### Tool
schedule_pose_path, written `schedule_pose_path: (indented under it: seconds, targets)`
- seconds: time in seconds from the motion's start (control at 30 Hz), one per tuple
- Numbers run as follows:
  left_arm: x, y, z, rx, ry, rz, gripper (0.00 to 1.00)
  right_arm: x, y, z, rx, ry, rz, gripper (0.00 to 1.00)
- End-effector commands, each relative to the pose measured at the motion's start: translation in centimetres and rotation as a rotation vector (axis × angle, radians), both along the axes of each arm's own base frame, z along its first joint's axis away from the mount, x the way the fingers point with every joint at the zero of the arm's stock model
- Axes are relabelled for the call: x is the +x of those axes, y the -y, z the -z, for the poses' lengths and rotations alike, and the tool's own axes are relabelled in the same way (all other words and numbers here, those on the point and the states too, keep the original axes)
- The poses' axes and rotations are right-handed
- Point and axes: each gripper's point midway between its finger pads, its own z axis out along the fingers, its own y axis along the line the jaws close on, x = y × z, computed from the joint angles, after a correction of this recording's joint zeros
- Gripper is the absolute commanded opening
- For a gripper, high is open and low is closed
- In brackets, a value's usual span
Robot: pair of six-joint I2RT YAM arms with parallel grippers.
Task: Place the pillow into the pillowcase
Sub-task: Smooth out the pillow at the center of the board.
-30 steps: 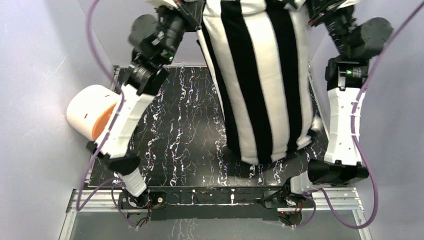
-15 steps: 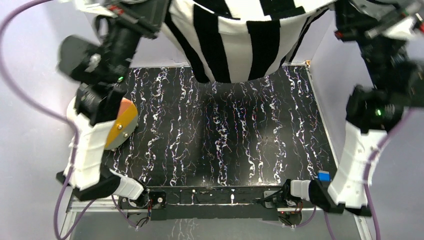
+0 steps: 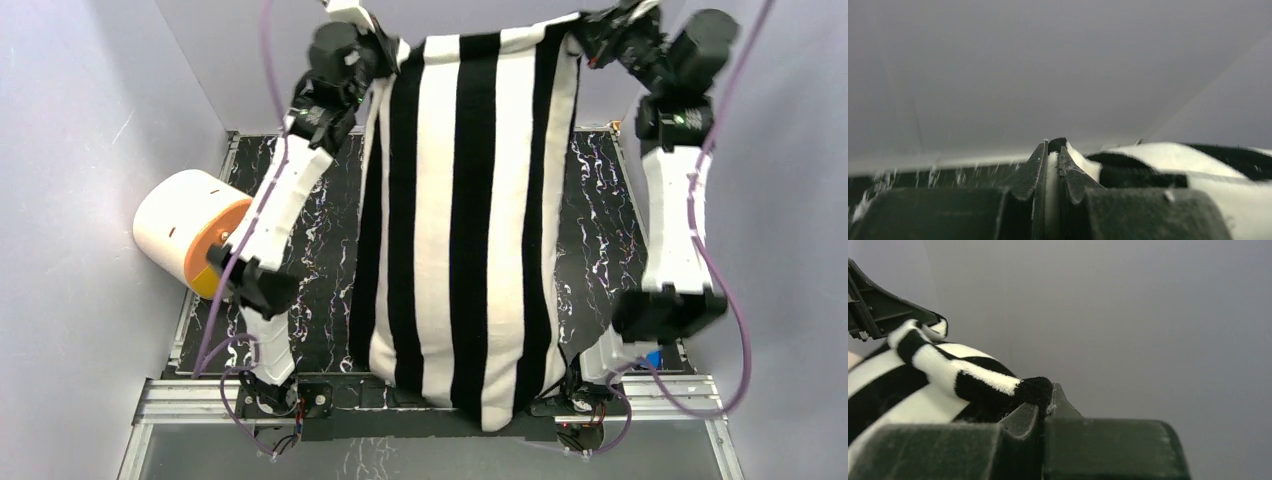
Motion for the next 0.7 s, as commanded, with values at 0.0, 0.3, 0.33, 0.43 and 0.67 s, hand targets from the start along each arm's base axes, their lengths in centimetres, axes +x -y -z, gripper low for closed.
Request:
schedule_pose_path:
  seconds: [0.0, 0.3, 0.33, 0.43, 0.67]
  targets:
    - [-3.9, -3.1, -6.3, -0.154, 0.095, 0.033, 0.00, -3.2, 0.7, -5.8, -0.034, 0.125, 0.062, 0.00]
    - [-18.0, -3.9, -14.6, -0.395, 0.310, 0.401, 0.00, -9.6, 2.7, -14.4, 0.121, 0.453, 0.160, 0.00]
    - [-18.0, -3.1, -13.0, -0.406, 0.270, 0.447, 0.00, -7.8, 2.6, -12.9, 0.117, 0.394, 0.151, 0.00]
    - [-15.9, -2.1, -9.9, -0.379, 0.218, 0.432, 0.00, -4.0, 1.9, -8.0, 0.117, 0.226, 0.101, 0.00]
    - [1.4, -11.6, -8.4, -0.265, 0.148, 0.045, 0.00, -14.5, -5.6, -0.2, 0.145, 0.020, -0.330, 0.00]
